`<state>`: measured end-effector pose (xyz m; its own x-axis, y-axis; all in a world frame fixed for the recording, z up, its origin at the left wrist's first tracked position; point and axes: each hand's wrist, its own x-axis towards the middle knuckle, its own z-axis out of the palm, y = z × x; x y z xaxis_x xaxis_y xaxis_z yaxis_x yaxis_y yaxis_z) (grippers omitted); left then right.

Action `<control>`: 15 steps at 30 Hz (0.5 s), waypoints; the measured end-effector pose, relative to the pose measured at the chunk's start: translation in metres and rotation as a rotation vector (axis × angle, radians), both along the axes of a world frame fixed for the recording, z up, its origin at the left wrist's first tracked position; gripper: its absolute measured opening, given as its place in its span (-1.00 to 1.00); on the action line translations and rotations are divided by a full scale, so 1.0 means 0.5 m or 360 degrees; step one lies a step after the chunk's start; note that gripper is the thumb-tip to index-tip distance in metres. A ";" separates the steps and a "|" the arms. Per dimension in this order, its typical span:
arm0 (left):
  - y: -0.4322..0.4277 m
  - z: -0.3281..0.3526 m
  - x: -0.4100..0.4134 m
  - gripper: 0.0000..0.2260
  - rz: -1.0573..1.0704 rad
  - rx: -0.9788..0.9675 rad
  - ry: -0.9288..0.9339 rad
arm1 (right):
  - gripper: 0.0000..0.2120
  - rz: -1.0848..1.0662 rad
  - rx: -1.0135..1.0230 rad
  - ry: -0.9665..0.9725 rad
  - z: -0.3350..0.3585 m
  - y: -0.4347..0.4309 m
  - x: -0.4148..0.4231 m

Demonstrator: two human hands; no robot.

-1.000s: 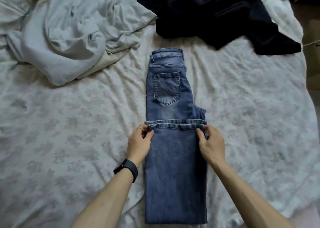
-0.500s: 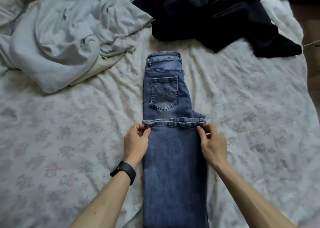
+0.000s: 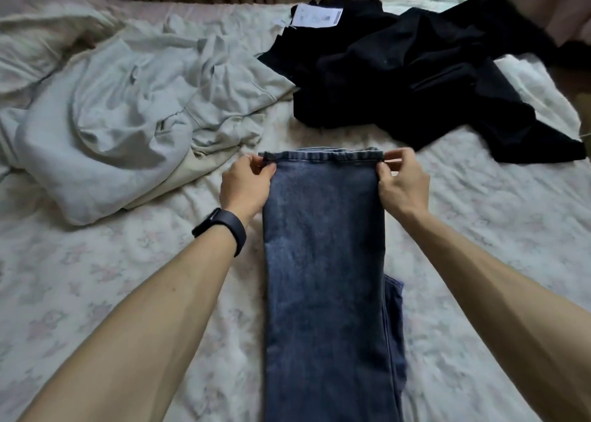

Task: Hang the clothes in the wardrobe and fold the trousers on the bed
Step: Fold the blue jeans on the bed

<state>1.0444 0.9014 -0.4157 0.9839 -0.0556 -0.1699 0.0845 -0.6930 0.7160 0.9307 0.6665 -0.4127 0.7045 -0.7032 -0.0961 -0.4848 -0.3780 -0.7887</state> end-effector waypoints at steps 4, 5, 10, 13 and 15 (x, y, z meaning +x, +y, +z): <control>-0.010 -0.034 0.065 -0.83 0.0000 0.0113 -0.0051 | -0.91 0.0001 -0.0067 -0.0008 -0.031 -0.020 0.073; -0.017 -0.036 0.079 -0.81 -0.0026 0.0157 -0.0055 | -0.89 -0.0009 -0.0097 0.0012 -0.035 -0.032 0.088; -0.016 -0.042 0.071 -0.52 -0.0161 0.0081 0.0038 | -0.62 -0.0070 -0.0155 0.0291 -0.042 -0.045 0.110; 0.024 -0.080 -0.083 -0.44 -0.0328 0.0395 -0.0302 | -0.53 0.0182 -0.0362 0.0166 -0.062 0.054 -0.027; 0.045 -0.100 -0.227 -0.43 -0.0620 0.0528 -0.0539 | -0.52 0.0425 -0.0697 0.0009 -0.077 0.152 -0.153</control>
<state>0.9308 0.9241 -0.4659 0.9041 -0.4200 0.0790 -0.4147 -0.8177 0.3993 0.8542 0.7427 -0.4510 0.8654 -0.4740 0.1628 -0.3303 -0.7837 -0.5261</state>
